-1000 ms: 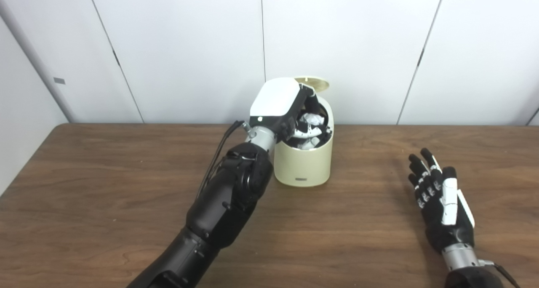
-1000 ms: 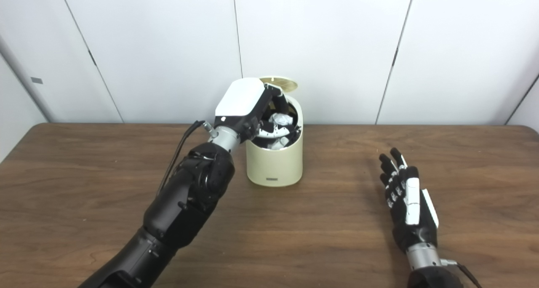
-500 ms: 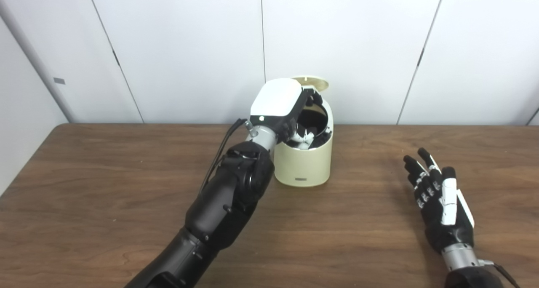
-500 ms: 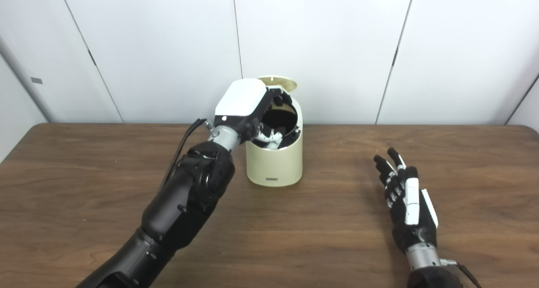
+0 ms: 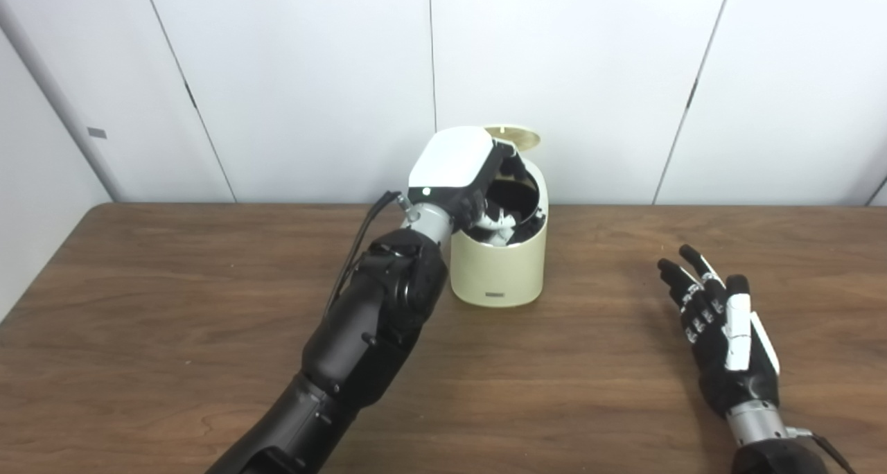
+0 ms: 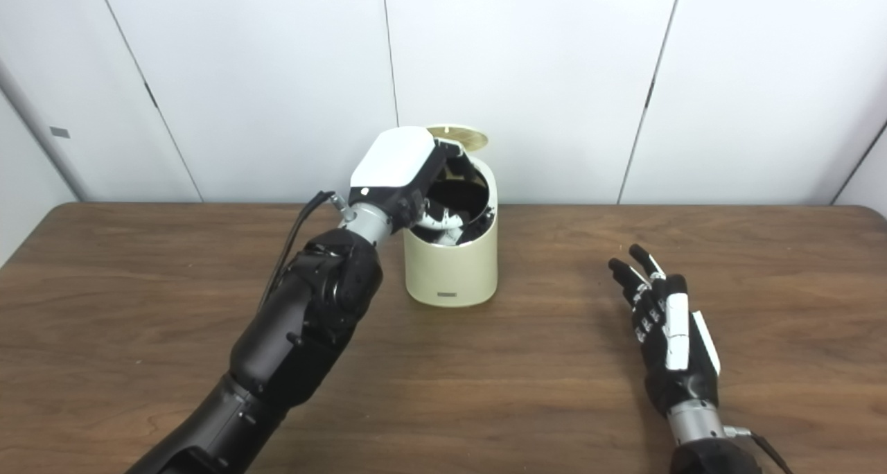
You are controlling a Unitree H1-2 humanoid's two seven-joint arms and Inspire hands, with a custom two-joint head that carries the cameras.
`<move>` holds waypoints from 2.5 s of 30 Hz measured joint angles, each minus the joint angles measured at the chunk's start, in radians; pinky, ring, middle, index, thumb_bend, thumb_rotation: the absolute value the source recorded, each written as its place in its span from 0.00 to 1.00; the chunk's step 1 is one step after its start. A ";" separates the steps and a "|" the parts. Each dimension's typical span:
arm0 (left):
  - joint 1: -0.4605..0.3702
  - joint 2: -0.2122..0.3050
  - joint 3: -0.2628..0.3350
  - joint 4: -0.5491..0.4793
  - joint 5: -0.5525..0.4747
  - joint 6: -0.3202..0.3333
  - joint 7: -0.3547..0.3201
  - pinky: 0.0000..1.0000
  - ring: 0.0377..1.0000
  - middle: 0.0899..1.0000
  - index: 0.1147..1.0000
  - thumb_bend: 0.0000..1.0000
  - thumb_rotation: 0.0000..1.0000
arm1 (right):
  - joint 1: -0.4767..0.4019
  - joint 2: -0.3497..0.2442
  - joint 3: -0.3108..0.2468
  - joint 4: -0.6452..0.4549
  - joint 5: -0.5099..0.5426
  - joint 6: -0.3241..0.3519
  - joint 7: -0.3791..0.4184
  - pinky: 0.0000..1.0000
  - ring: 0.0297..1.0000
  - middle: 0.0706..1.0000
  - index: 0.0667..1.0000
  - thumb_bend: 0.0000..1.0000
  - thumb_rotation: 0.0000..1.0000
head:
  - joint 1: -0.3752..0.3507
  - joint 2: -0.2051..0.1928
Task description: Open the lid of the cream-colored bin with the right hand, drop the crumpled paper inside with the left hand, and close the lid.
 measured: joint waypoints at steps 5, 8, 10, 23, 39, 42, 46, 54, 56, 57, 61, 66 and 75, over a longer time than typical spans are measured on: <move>0.004 0.001 0.011 -0.002 -0.003 0.000 0.017 0.29 0.35 0.44 0.45 0.47 0.00 | 0.000 0.000 -0.001 -0.001 0.000 0.004 0.000 1.00 0.91 0.81 0.88 0.66 1.00 | 0.003 0.005; 0.013 0.000 0.015 -0.013 -0.005 -0.001 0.026 0.30 0.36 0.47 0.44 0.47 0.00 | 0.002 0.000 -0.001 -0.004 0.000 0.006 -0.001 0.99 0.89 0.81 0.88 0.66 1.00 | 0.003 0.008; 0.022 -0.001 0.021 -0.026 -0.008 -0.003 0.034 0.30 0.37 0.46 0.44 0.47 0.00 | 0.002 0.000 -0.001 -0.005 0.000 0.006 -0.001 1.00 0.90 0.81 0.88 0.66 1.00 | 0.002 0.005; 0.121 0.029 0.093 -0.206 -0.082 -0.048 0.077 0.31 0.36 0.42 0.46 0.47 0.00 | 0.005 -0.001 -0.001 -0.005 0.001 0.005 -0.001 0.98 0.90 0.83 0.88 0.67 1.00 | 0.012 0.003; 0.247 0.024 0.320 -0.322 -0.389 0.083 0.015 0.42 0.44 0.45 0.42 0.49 0.00 | 0.006 -0.002 -0.006 -0.006 0.006 0.005 -0.001 0.98 0.92 0.84 0.87 0.71 1.00 | 0.008 0.002; 0.271 0.001 0.378 -0.326 -0.442 0.116 0.036 0.43 0.41 0.46 0.44 0.50 0.00 | 0.006 -0.003 -0.008 -0.004 0.009 0.004 0.001 1.00 0.94 0.87 0.87 0.71 1.00 | 0.006 0.003; 0.337 -0.030 0.418 -0.323 -0.541 0.108 0.065 0.58 0.63 0.64 0.60 0.51 0.21 | 0.003 -0.009 -0.011 -0.001 0.009 0.004 0.001 1.00 0.96 0.90 0.87 0.70 1.00 | 0.003 0.006; 0.416 -0.024 0.441 -0.284 -0.758 0.074 0.019 0.97 0.98 0.99 0.99 0.54 0.89 | -0.011 -0.033 -0.012 0.013 0.011 0.005 0.001 1.00 0.99 0.97 0.92 0.66 1.00 | 0.002 0.011; 0.438 -0.025 0.440 -0.274 -0.796 0.056 0.013 0.99 1.00 1.00 1.00 0.56 0.94 | -0.026 -0.038 -0.012 0.024 0.012 0.005 0.004 1.00 1.00 0.98 0.93 0.66 1.00 | -0.002 0.011; 0.452 -0.028 0.440 -0.262 -0.820 0.036 0.012 1.00 1.00 1.00 1.00 0.57 0.96 | -0.036 -0.042 -0.011 0.033 0.012 0.005 0.006 1.00 1.00 0.99 0.93 0.66 1.00 | -0.002 0.011; 0.517 -0.041 0.435 -0.232 -0.860 -0.017 0.013 1.00 1.00 1.00 1.00 0.57 1.00 | -0.058 -0.065 -0.002 0.036 0.002 0.006 0.012 1.00 1.00 1.00 0.94 0.66 1.00 | -0.006 0.012; 0.559 -0.057 0.434 -0.177 -0.895 -0.088 0.022 1.00 1.00 1.00 1.00 0.58 1.00 | -0.105 -0.084 0.032 0.002 -0.061 0.022 0.005 1.00 1.00 0.98 0.94 0.68 1.00 | -0.005 0.012; 0.568 -0.062 0.433 -0.162 -0.903 -0.128 0.062 1.00 1.00 1.00 1.00 0.58 1.00 | -0.246 -0.134 0.117 -0.050 -0.217 0.097 0.004 1.00 0.98 0.95 0.91 0.67 1.00 | -0.014 0.012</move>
